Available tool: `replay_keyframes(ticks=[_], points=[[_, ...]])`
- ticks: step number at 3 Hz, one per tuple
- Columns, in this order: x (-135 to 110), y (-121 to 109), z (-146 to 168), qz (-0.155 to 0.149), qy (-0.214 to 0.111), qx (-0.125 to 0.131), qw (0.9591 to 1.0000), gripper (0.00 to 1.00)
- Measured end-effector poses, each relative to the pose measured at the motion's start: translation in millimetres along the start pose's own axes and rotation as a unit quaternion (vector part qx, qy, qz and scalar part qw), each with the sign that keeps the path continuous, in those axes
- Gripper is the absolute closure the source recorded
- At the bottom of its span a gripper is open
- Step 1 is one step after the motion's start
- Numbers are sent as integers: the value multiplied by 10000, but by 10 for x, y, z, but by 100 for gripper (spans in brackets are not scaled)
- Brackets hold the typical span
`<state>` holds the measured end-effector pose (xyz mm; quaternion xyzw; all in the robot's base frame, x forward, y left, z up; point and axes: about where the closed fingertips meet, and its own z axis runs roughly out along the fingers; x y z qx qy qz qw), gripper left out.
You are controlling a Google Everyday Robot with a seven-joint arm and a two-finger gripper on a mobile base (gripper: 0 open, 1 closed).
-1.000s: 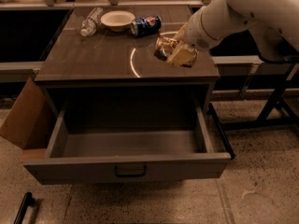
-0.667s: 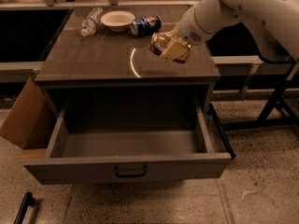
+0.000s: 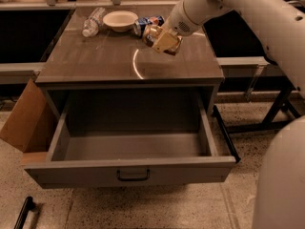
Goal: Pick orange can from top drawer and place on counter
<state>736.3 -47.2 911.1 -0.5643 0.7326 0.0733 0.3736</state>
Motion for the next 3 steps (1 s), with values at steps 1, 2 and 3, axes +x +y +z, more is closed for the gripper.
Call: replay_keyframes(ticks=[1, 2, 3], points=[[-210, -22, 185, -178, -108, -92, 9997, 100], [-380, -7, 359, -329, -180, -200, 9991, 100], [-505, -6, 521, -420, -214, -248, 9986, 100]])
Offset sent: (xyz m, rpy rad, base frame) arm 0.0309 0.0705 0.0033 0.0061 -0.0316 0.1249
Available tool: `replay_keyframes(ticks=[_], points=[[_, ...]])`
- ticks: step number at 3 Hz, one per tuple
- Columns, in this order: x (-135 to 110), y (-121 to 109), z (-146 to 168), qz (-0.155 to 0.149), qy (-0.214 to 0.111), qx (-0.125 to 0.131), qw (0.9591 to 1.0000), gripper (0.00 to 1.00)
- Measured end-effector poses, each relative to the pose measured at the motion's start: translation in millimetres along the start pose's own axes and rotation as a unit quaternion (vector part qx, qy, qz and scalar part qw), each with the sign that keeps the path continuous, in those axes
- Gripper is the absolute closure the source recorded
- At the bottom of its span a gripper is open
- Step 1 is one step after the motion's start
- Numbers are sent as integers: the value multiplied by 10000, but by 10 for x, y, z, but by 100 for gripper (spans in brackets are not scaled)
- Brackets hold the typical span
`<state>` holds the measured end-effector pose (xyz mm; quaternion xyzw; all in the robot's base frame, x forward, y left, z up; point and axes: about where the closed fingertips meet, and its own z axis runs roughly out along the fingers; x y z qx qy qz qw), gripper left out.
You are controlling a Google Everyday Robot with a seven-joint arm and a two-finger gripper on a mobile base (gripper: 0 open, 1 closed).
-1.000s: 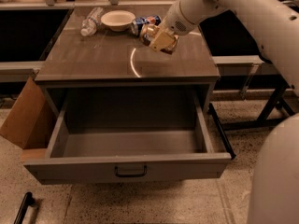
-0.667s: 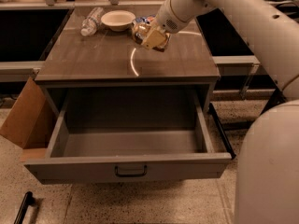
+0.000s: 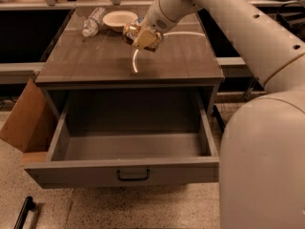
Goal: Pick orange can from top drawer and place on counter
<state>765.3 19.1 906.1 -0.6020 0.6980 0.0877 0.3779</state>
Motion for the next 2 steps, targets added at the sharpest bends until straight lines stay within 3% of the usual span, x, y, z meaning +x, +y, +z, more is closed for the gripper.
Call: replay_keyframes(ticks=[1, 2], points=[[-92, -20, 185, -48, 2, -51, 10000, 98], [-112, -44, 294, 38, -8, -37, 10000, 76]])
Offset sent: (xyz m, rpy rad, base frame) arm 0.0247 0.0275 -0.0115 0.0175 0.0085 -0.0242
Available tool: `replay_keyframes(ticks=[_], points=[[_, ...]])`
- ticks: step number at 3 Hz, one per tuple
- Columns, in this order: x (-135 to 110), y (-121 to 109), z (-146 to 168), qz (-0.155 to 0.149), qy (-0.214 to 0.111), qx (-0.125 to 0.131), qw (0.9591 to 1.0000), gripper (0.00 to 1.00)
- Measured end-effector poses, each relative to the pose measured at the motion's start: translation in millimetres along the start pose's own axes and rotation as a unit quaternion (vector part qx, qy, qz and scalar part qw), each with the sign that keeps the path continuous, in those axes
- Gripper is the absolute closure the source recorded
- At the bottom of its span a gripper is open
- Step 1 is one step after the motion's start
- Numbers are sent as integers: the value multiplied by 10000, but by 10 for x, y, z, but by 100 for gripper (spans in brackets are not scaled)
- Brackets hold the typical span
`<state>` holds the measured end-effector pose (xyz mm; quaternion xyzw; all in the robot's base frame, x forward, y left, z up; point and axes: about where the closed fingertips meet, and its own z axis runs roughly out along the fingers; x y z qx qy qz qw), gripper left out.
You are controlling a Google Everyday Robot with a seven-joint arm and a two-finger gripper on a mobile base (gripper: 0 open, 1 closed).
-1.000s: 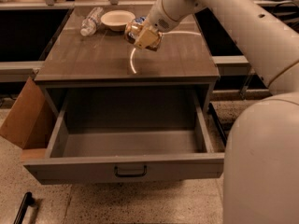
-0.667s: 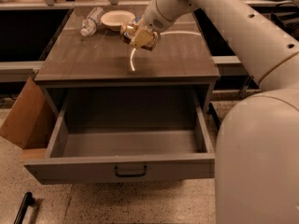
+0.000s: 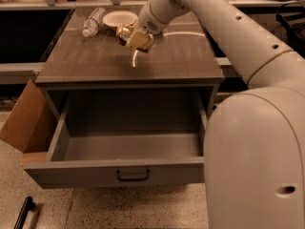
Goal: Pick orange can from top drawer and place on counter
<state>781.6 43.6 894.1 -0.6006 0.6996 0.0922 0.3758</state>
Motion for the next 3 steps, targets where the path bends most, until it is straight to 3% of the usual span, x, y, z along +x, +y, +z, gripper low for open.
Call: replay_keyframes(ticks=[3], points=[[23, -12, 329, 151, 169, -209, 9995, 6]])
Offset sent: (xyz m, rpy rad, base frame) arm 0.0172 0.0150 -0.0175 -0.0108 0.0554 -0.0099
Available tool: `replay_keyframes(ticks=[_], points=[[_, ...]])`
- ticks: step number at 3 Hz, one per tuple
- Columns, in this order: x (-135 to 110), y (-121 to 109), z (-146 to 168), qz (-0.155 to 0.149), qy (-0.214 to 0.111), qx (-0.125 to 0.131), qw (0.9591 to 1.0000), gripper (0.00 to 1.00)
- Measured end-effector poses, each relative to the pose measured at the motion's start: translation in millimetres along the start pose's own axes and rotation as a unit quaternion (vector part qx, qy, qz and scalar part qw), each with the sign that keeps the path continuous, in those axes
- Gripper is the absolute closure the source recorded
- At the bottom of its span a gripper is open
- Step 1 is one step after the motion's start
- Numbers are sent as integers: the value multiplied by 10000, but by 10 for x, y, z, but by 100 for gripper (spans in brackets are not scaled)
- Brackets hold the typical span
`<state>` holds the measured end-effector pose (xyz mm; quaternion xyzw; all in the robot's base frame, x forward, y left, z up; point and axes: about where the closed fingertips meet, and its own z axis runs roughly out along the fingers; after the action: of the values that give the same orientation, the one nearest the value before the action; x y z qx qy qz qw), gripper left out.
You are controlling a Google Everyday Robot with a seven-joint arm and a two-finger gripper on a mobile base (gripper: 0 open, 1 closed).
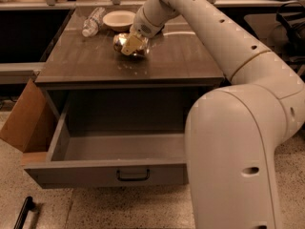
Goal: Pick orange can from top drawer and place on counter
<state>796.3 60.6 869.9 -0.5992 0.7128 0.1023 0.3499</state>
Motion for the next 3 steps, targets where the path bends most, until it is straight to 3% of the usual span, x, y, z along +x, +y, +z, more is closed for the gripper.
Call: replay_keyframes(ticks=[1, 2, 3], points=[[38, -27, 45, 74, 58, -13, 10000, 0], [151, -85, -30, 199, 141, 88, 9997, 0], [369, -143, -318, 433, 200, 364, 9982, 0]])
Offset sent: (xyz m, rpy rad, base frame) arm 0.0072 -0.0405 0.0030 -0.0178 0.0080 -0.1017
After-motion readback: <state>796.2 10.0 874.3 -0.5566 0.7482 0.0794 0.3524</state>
